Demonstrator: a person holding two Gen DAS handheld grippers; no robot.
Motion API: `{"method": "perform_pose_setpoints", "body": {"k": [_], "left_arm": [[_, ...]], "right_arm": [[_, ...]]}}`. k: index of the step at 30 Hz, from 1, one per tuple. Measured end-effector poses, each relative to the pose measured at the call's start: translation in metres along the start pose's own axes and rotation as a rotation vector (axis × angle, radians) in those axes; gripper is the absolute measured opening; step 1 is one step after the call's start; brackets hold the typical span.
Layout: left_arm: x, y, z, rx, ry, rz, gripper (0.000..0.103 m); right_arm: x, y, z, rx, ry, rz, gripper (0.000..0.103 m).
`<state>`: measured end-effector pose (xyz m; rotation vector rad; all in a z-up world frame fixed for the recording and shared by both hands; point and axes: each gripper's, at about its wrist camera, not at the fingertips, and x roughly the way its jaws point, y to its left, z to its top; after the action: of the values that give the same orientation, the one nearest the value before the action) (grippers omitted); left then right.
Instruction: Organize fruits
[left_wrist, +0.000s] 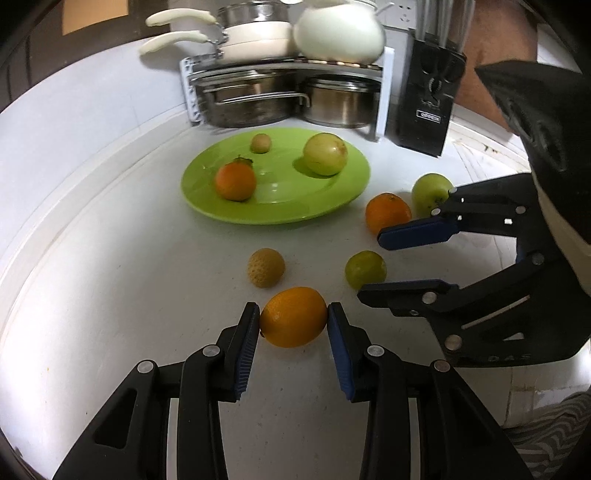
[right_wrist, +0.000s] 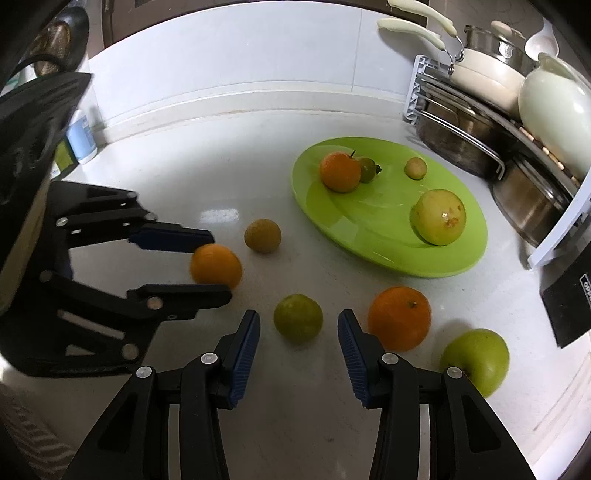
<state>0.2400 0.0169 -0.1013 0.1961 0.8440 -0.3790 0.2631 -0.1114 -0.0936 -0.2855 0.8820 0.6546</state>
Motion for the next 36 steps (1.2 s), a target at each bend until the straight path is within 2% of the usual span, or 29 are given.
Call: {"method": "perform_pose_setpoints", "body": {"k": [8, 21, 36], "left_arm": [[0.002, 0.004, 0.001, -0.060, 0.008, 0.011, 0.037], [-0.014, 0.003, 0.003, -0.097, -0.039, 0.020, 0.037], [-0.048, 0.000, 0.036, -0.124, -0.168, 0.054, 0.037]], "right_arm": [[0.008, -0.002, -0.001, 0.037, 0.021, 0.024, 0.031], [-0.013, 0.000, -0.001, 0.062, -0.034, 0.013, 0.031], [-0.057, -0.012, 0.015, 0.106, -0.159, -0.060, 0.031]]}}
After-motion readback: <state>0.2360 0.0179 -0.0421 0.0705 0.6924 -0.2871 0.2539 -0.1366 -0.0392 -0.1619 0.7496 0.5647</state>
